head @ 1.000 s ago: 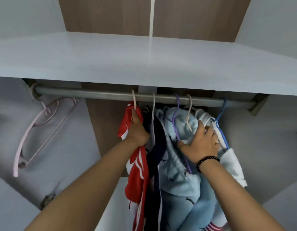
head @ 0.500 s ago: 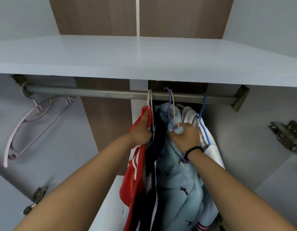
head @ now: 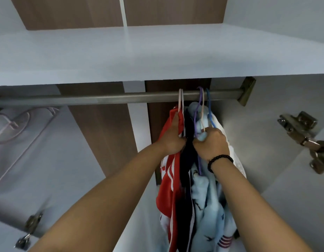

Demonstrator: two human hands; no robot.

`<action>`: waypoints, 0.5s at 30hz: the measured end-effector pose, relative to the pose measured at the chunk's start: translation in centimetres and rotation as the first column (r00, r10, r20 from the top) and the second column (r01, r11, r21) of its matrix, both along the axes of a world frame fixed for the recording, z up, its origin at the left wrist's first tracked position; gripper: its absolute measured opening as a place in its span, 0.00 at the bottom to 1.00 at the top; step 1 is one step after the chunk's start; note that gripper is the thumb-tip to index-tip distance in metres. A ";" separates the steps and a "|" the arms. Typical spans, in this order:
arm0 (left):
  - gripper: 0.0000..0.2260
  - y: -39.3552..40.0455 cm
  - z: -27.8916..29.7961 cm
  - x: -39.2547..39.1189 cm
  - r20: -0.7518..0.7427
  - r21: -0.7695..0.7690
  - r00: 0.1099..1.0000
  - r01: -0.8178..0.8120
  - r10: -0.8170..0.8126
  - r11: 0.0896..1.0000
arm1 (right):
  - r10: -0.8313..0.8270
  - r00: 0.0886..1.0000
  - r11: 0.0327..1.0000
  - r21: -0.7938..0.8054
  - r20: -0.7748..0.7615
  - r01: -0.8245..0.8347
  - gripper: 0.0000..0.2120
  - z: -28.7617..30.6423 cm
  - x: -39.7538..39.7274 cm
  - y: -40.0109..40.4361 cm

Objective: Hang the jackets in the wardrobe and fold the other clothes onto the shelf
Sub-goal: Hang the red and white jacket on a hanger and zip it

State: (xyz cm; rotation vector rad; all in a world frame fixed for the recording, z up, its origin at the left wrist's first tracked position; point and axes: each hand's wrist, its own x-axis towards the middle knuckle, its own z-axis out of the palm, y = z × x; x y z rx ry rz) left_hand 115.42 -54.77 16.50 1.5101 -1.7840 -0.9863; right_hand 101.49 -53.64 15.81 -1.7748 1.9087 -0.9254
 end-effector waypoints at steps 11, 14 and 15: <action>0.25 4.7 -1.8 4.2 -0.177 -0.039 0.979 -0.112 0.103 0.993 | 0.134 0.979 0.836 -0.513 -0.154 -0.195 0.24 0.7 4.4 3.4; 0.25 7.9 -2.2 6.3 -0.153 -0.042 0.963 -0.230 0.221 0.972 | 0.333 0.929 0.747 -0.556 -0.161 -0.364 0.20 0.9 6.5 3.9; 0.26 9.1 -2.5 7.2 -0.137 -0.040 0.955 -0.271 0.263 0.962 | 0.383 0.909 0.733 -0.546 -0.161 -0.406 0.20 0.7 7.3 4.2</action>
